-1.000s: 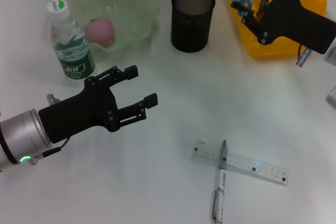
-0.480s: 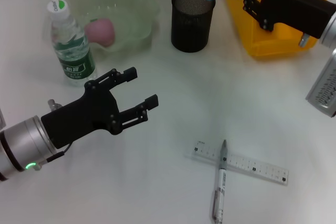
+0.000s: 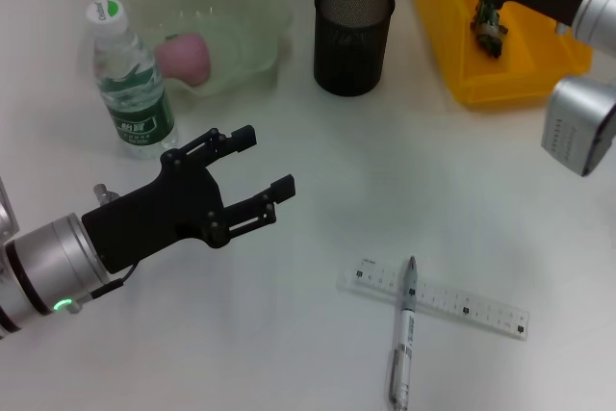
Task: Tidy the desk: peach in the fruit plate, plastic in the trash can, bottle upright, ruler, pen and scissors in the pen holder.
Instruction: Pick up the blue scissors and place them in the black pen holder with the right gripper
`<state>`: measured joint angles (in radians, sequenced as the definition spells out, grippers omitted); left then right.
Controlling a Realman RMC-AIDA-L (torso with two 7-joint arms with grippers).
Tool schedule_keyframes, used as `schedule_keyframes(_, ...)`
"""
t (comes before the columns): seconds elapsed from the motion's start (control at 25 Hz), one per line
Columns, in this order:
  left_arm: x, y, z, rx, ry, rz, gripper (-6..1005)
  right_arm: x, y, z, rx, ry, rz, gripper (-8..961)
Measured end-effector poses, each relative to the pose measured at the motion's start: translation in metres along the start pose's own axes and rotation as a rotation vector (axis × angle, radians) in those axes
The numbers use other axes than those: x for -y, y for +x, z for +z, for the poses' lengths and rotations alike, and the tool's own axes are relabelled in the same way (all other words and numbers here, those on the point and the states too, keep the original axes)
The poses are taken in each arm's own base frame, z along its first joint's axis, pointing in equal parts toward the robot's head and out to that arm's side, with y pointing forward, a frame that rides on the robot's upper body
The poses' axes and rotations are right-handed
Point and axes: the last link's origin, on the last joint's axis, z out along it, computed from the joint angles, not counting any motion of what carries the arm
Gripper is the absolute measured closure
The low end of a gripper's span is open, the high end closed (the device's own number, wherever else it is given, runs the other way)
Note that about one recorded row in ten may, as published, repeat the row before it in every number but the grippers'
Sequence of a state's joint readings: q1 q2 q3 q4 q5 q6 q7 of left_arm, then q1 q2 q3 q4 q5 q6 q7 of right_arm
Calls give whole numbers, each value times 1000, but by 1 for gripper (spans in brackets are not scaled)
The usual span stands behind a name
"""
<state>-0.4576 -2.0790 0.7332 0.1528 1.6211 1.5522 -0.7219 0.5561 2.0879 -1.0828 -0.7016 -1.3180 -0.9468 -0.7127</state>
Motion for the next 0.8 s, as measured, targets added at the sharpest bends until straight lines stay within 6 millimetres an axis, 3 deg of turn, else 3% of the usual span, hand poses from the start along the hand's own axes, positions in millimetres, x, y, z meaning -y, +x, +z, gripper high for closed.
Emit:
schedule_keyframes(0.48, -2, -1, 2, -14, 17, 25, 197, -4, -6, 32, -40, -169, -391, 718)
schedule_keyframes(0.8, -5, -4, 2, -14, 16, 31, 197, 2, -10, 43, -40, -198, -476, 719)
